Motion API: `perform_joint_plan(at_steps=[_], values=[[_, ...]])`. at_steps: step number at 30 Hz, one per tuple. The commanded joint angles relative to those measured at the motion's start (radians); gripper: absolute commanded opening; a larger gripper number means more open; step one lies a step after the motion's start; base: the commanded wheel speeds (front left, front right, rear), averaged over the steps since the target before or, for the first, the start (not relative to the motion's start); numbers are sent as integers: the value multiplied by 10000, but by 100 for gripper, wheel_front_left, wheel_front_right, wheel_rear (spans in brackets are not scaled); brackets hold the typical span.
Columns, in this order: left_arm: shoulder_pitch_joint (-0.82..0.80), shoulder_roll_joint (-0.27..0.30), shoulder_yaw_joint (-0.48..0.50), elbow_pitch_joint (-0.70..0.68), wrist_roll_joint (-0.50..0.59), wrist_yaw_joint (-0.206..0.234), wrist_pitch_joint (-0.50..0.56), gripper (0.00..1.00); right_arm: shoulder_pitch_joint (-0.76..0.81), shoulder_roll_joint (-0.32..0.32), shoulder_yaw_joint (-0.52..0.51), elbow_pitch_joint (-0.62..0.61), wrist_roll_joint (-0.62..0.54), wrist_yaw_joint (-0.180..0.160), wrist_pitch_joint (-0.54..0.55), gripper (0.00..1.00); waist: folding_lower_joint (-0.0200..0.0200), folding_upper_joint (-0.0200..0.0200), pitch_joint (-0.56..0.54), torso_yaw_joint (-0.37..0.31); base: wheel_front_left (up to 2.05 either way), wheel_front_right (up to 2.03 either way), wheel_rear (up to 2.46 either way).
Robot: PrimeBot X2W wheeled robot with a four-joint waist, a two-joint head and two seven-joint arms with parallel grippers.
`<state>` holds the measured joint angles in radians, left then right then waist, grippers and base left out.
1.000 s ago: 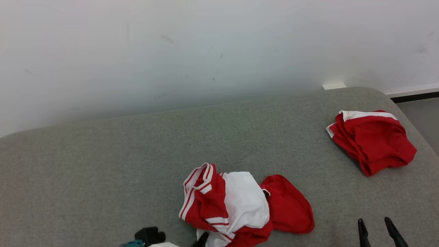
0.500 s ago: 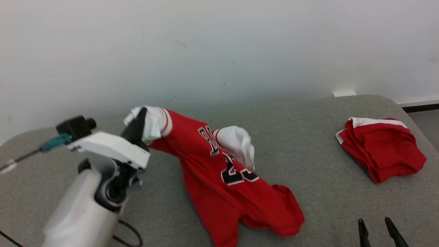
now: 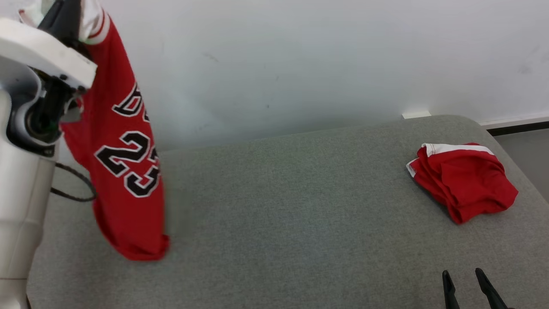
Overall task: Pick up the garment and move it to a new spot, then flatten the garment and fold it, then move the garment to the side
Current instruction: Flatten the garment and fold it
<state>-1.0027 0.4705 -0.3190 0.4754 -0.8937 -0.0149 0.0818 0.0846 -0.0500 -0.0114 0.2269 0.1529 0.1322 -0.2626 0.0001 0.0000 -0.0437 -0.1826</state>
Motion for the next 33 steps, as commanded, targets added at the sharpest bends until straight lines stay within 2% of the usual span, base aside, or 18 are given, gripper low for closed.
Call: perform_joint_plan(at_steps=[1,6,7,9,13,21,26,30,32,33], values=[[-61,37,-61,2,84,-59,41,0,43,-18,-11,15,11,-32,-27,100,-1,0,1,0,0,0,0],[0,-474,-680,-147,106,-327,489,0,52,-20,-87,36,-4,-31,-27,100,-1,0,6,79,0,0,0],[465,-847,-1066,-245,81,-379,643,0,30,-18,-80,60,-9,-31,-27,100,-1,0,23,131,0,0,0],[719,-1064,-1276,-334,30,-435,710,0,17,-16,-68,66,-6,-32,-27,100,-1,0,35,154,0,0,0],[1856,-2037,-2133,-586,-110,-506,865,0,-97,-16,30,83,36,-32,-27,100,-1,0,159,193,0,0,0],[3646,-3740,-3839,-463,183,-556,466,0,-345,-24,343,189,53,-31,-27,100,-1,0,452,-182,0,0,0],[4200,-4141,-4975,-298,262,-510,321,0,-411,-23,412,233,83,-32,-27,100,-1,0,704,-522,0,0,0],[4333,-4185,-5758,-107,88,-460,181,0,-459,-21,487,270,160,-31,-27,100,-1,0,890,-773,0,0,0],[4232,-4186,-6122,-78,21,-296,-56,0,-512,-23,510,286,170,-32,-27,100,-1,0,958,-876,0,0,0],[4170,-4191,-6330,-60,-3,-254,-149,36,-545,-23,514,293,185,-31,-27,100,-1,0,982,-913,0,0,0]])
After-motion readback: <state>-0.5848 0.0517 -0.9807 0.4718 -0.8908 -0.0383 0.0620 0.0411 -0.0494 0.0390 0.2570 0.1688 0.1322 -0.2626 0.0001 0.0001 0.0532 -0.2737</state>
